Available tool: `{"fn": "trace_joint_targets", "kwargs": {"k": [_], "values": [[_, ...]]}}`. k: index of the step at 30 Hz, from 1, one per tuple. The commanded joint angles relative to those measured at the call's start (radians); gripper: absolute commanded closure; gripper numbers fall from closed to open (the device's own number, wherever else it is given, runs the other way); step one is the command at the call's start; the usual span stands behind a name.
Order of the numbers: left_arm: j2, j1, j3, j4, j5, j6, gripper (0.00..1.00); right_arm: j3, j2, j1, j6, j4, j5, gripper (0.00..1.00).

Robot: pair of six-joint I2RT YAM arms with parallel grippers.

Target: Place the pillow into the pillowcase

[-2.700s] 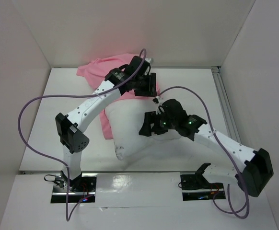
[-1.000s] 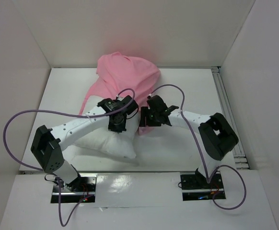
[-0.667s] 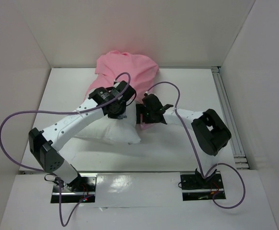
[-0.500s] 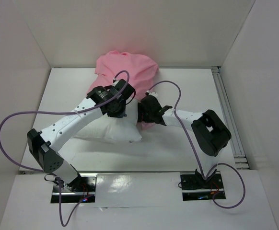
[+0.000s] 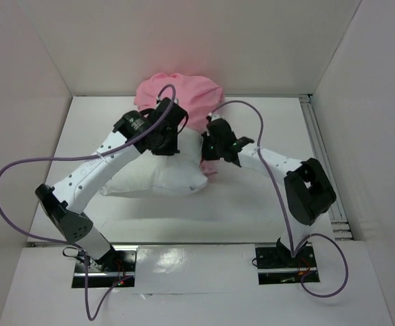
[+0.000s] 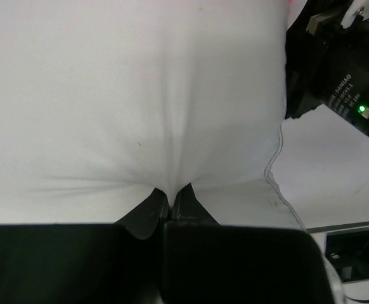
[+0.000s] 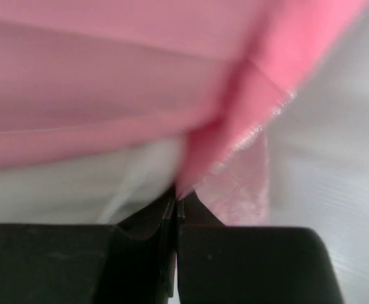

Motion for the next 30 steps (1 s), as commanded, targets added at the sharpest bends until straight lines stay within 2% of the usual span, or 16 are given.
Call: {"fn": "trace_joint_targets", "kwargs": {"k": [1, 4, 6, 7, 9, 10, 11, 14, 18, 23, 24, 25, 26, 28, 29, 30], "values": [[0.046, 0.009, 0.265, 0.042, -0.003, 0.029, 1.00, 0.279, -0.163, -0.051, -0.069, -0.125, -0.324, 1.00], [0.136, 0.009, 0.514, -0.071, -0.057, 0.029, 1.00, 0.303, -0.317, -0.029, -0.031, -0.164, -0.534, 1.00], [0.146, -0.009, 0.524, -0.081, -0.081, -0.004, 1.00, 0.227, -0.468, -0.001, 0.035, -0.100, -0.686, 1.00], [0.135, -0.009, 0.492, -0.081, -0.112, -0.027, 1.00, 0.094, -0.524, 0.022, 0.072, -0.062, -0.712, 1.00], [0.117, -0.046, 0.383, -0.014, -0.112, -0.087, 1.00, -0.057, -0.688, 0.085, 0.158, -0.014, -0.685, 1.00], [0.117, -0.046, 0.255, 0.020, -0.112, -0.104, 1.00, -0.129, -0.727, 0.085, 0.175, -0.014, -0.671, 1.00], [0.106, -0.064, 0.211, 0.049, -0.097, -0.136, 1.00, -0.245, -0.756, 0.085, 0.184, -0.044, -0.653, 1.00], [0.137, -0.124, 0.147, 0.086, -0.120, -0.186, 1.00, -0.355, -0.819, 0.085, 0.193, -0.144, -0.613, 1.00], [0.199, -0.221, 0.137, 0.097, -0.134, -0.236, 1.00, -0.365, -0.881, 0.085, 0.179, -0.264, -0.587, 1.00], [0.278, -0.295, 0.094, 0.097, -0.155, -0.278, 1.00, -0.250, -0.892, 0.085, 0.126, -0.463, -0.478, 1.00], [0.278, -0.295, 0.094, 0.097, -0.138, -0.278, 1.00, -0.227, -0.882, 0.085, 0.110, -0.494, -0.455, 0.96], [0.290, -0.295, 0.084, 0.097, -0.129, -0.278, 1.00, -0.176, -0.882, 0.085, 0.100, -0.561, -0.409, 0.65], [0.290, -0.295, 0.084, 0.085, -0.129, -0.263, 0.96, -0.152, -0.867, 0.085, 0.100, -0.598, -0.376, 0.50], [0.279, -0.295, 0.084, 0.074, -0.129, -0.238, 0.81, -0.113, -0.867, 0.085, 0.083, -0.653, -0.267, 0.37], [0.266, -0.295, 0.084, 0.063, -0.138, -0.221, 0.67, -0.098, -0.867, 0.085, 0.083, -0.693, -0.221, 0.32], [0.226, -0.295, 0.084, 0.063, -0.138, -0.200, 0.44, -0.069, -0.867, 0.085, 0.098, -0.709, -0.176, 0.32]]}}
